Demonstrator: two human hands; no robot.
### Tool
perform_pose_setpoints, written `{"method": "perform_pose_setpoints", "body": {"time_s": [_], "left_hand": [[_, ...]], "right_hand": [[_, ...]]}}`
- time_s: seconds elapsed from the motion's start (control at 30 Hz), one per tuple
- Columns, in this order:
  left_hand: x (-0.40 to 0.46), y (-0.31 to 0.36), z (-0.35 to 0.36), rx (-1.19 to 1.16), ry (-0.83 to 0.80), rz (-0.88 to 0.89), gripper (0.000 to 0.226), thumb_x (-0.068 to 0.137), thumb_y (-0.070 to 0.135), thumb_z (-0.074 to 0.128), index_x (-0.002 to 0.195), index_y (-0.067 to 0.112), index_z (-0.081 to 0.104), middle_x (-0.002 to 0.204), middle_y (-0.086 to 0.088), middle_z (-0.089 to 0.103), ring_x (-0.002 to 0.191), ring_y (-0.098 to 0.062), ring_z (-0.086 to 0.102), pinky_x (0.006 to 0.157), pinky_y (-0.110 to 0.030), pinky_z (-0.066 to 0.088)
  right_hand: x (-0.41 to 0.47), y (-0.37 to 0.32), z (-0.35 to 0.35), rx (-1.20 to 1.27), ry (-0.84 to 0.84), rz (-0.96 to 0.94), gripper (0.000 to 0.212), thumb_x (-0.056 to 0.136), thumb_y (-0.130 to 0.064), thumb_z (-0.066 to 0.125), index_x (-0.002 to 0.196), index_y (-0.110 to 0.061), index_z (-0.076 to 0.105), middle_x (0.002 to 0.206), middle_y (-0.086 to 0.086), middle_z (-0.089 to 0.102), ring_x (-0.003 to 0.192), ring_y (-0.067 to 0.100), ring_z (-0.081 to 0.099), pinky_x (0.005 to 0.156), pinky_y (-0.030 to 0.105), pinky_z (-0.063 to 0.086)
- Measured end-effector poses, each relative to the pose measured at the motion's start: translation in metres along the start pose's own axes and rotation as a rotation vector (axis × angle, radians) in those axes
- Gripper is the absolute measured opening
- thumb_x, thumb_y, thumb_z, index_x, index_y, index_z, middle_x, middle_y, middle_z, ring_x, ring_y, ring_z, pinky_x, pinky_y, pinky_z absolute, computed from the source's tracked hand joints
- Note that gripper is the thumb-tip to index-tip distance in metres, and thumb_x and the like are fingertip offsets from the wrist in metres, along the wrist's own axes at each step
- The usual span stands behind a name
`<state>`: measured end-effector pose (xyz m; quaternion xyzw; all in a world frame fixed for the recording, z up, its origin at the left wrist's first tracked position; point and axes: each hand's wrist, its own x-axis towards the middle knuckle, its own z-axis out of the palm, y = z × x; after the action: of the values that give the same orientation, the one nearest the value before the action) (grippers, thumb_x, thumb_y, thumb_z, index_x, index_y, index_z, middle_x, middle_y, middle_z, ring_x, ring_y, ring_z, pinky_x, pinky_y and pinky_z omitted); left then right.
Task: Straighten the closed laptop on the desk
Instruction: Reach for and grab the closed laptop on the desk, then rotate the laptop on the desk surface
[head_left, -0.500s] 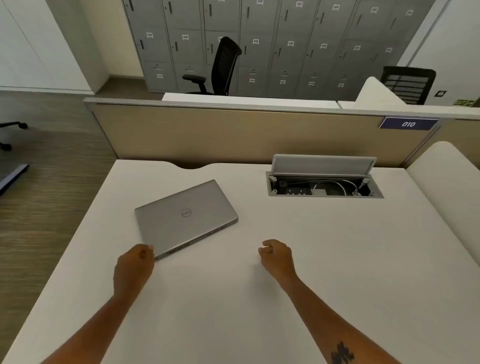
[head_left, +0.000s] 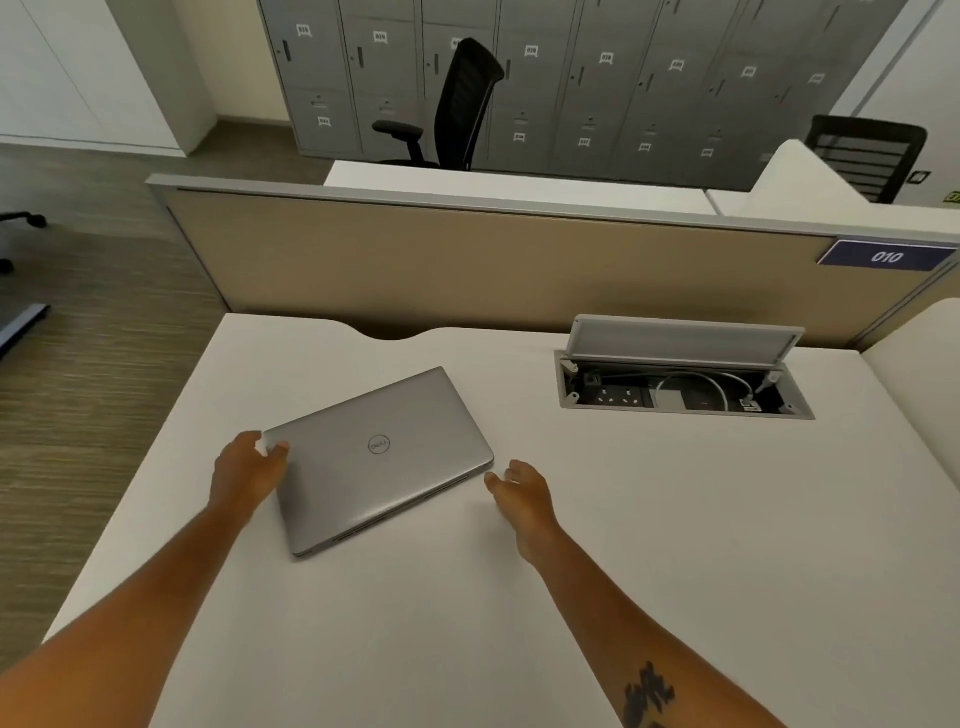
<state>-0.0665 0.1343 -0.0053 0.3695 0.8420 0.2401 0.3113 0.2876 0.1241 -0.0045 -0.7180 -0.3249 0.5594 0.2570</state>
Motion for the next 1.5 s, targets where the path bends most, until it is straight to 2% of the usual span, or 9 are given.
{"method": "perform_pose_setpoints", "body": {"time_s": [0.1, 0.2, 0.37, 0.63, 0.7, 0.9, 1.17, 1.37, 1.5], "left_hand": [[0.018, 0.007, 0.002, 0.005, -0.034, 0.021, 0.065, 0.102, 0.033, 0.063, 0.155, 0.001, 0.045, 0.159, -0.022, 0.050, 0.146, -0.042, 0.048, 0.123, -0.050, 0.035], [0.030, 0.011, 0.007, 0.002, -0.062, 0.031, 0.065, 0.103, 0.033, 0.061, 0.157, 0.001, 0.044, 0.159, -0.023, 0.050, 0.146, -0.043, 0.047, 0.123, -0.050, 0.035], [0.046, 0.012, 0.014, 0.035, -0.084, 0.024, 0.059, 0.103, 0.033, 0.061, 0.150, -0.001, 0.053, 0.155, -0.024, 0.054, 0.143, -0.044, 0.049, 0.122, -0.051, 0.038], [0.060, 0.007, 0.016, -0.038, -0.084, 0.011, 0.051, 0.100, 0.028, 0.067, 0.141, -0.001, 0.063, 0.148, -0.023, 0.062, 0.137, -0.042, 0.057, 0.119, -0.047, 0.043], [0.063, 0.006, 0.017, -0.096, -0.076, -0.002, 0.047, 0.097, 0.026, 0.071, 0.136, -0.001, 0.068, 0.142, -0.021, 0.066, 0.133, -0.041, 0.060, 0.116, -0.047, 0.046], [0.064, 0.001, 0.022, -0.250, -0.009, -0.080, 0.023, 0.088, 0.031, 0.082, 0.070, 0.024, 0.070, 0.080, -0.004, 0.070, 0.104, -0.042, 0.071, 0.095, -0.043, 0.055], [0.030, -0.032, 0.029, -0.290, 0.005, -0.123, 0.015, 0.090, 0.020, 0.079, 0.076, 0.026, 0.075, 0.099, -0.008, 0.076, 0.094, -0.029, 0.067, 0.091, -0.038, 0.053], [-0.019, -0.061, 0.042, -0.351, 0.005, -0.141, 0.021, 0.094, 0.008, 0.073, 0.112, 0.005, 0.081, 0.110, -0.005, 0.075, 0.103, -0.024, 0.066, 0.095, -0.034, 0.049], [-0.056, -0.073, 0.056, -0.405, 0.022, -0.198, 0.026, 0.094, 0.006, 0.073, 0.119, 0.002, 0.079, 0.117, -0.010, 0.077, 0.109, -0.030, 0.069, 0.104, -0.043, 0.054]], "right_hand": [[0.011, -0.001, 0.005, -0.001, 0.010, 0.002, 0.052, 0.098, -0.024, 0.065, 0.147, -0.014, 0.054, 0.135, 0.004, 0.059, 0.136, 0.028, 0.055, 0.108, 0.033, 0.042], [0.018, -0.004, 0.008, -0.001, 0.050, -0.007, 0.015, 0.093, -0.017, 0.064, 0.100, -0.004, 0.062, 0.094, 0.016, 0.054, 0.098, 0.041, 0.058, 0.089, 0.034, 0.049], [0.025, -0.011, 0.016, 0.042, 0.032, -0.004, 0.034, 0.091, -0.013, 0.063, 0.070, -0.019, 0.037, 0.073, 0.000, 0.037, 0.073, 0.020, 0.033, 0.066, 0.033, 0.029], [0.045, -0.015, 0.027, 0.211, 0.006, 0.133, 0.020, 0.084, 0.005, 0.045, 0.085, -0.014, 0.039, 0.094, 0.009, 0.033, 0.092, 0.028, 0.028, 0.084, 0.036, 0.038], [0.048, -0.015, 0.029, 0.249, 0.000, 0.164, 0.020, 0.084, 0.006, 0.042, 0.090, -0.013, 0.047, 0.096, 0.009, 0.041, 0.090, 0.027, 0.034, 0.104, 0.037, 0.047], [0.060, -0.013, 0.031, 0.369, 0.009, 0.183, 0.028, 0.089, 0.006, 0.039, 0.091, -0.004, 0.065, 0.102, 0.011, 0.066, 0.087, 0.023, 0.059, 0.109, 0.044, 0.055], [0.060, -0.011, 0.013, 0.361, 0.028, 0.138, 0.031, 0.089, 0.010, 0.041, 0.095, -0.001, 0.070, 0.102, 0.018, 0.071, 0.089, 0.028, 0.068, 0.100, 0.043, 0.061], [0.060, -0.003, -0.004, 0.262, 0.057, 0.112, 0.025, 0.088, 0.006, 0.042, 0.087, -0.003, 0.065, 0.095, 0.015, 0.066, 0.088, 0.028, 0.063, 0.098, 0.043, 0.061], [0.055, -0.003, -0.017, 0.147, 0.063, 0.089, 0.015, 0.086, 0.003, 0.042, 0.081, -0.008, 0.052, 0.092, 0.012, 0.050, 0.086, 0.026, 0.045, 0.077, 0.037, 0.044]]}}
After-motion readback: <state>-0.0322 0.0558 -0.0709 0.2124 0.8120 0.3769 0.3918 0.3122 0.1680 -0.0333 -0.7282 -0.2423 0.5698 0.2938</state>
